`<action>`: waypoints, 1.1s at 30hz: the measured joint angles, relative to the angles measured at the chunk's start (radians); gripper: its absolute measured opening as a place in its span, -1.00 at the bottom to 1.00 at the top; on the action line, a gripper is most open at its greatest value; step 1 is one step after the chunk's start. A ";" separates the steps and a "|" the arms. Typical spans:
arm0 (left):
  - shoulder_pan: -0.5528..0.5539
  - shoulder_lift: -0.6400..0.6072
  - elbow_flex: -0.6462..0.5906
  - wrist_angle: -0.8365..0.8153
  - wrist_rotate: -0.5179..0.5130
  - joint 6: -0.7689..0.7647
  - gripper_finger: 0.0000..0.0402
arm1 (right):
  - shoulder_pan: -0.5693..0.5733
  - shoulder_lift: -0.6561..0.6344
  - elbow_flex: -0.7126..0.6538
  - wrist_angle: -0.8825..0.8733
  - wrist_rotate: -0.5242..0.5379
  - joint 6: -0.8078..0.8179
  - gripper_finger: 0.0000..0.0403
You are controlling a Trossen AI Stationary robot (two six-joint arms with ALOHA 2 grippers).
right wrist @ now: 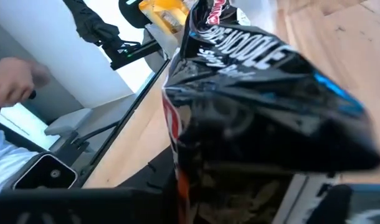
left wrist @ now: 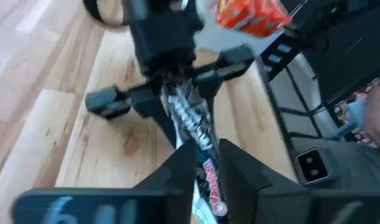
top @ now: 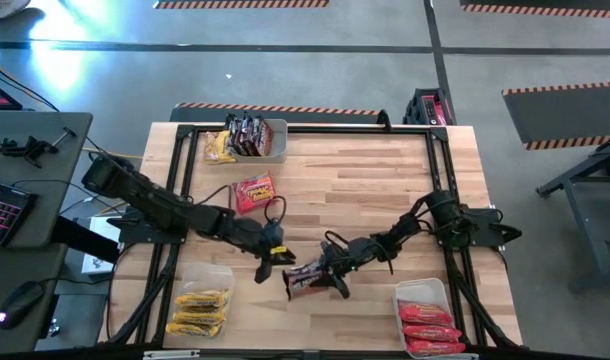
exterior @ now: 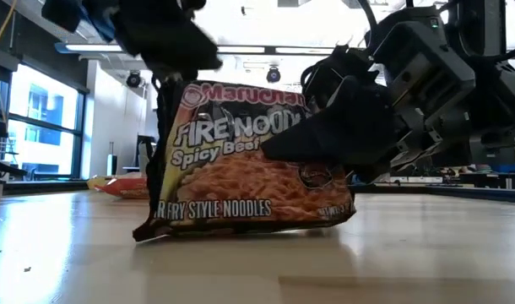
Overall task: Sort Maruchan noodles
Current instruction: Put the black noodle pack into the gray bin
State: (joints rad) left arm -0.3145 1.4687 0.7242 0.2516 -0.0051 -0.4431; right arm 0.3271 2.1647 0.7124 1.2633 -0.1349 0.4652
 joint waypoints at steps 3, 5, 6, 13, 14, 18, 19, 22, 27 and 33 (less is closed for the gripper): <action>0.000 -0.056 0.000 -0.045 0.000 0.004 -0.55 | 0.000 -0.002 0.000 0.005 -0.032 0.001 -0.42; 0.000 -0.081 0.000 -0.079 0.000 0.007 -0.44 | -0.001 -0.010 0.000 -0.004 -0.039 0.002 -0.42; 0.000 -0.092 0.000 -0.095 0.000 0.001 -0.38 | -0.002 -0.014 0.000 -0.005 -0.041 0.001 -0.42; 0.000 -0.080 0.042 -0.176 0.023 -0.064 -0.01 | -0.008 -0.089 0.039 -0.198 -0.023 -0.070 -0.42; 0.000 -0.075 0.063 -0.220 0.022 -0.056 0.03 | -0.008 -0.103 0.055 -0.247 -0.015 -0.088 -0.42; 0.000 -0.040 0.157 -0.368 0.018 -0.009 0.13 | -0.008 -0.141 0.136 -0.455 0.027 -0.180 -0.42; 0.000 -0.029 0.179 -0.399 0.018 0.000 0.14 | -0.008 -0.145 0.160 -0.491 0.029 -0.202 -0.42; 0.000 0.007 0.242 -0.497 0.021 0.008 0.16 | -0.009 -0.158 0.228 -0.610 0.043 -0.249 -0.42; -0.016 0.066 0.330 -0.649 0.045 0.008 0.17 | -0.008 -0.163 0.323 -0.801 0.142 -0.333 -0.42; -0.052 0.106 0.382 -0.695 0.048 -0.007 0.17 | -0.008 -0.163 0.379 -0.823 0.150 -0.380 -0.42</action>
State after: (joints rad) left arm -0.3666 1.5746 1.1065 -0.4432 0.0426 -0.4505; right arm 0.3187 2.0014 1.0915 0.4405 0.0147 0.0853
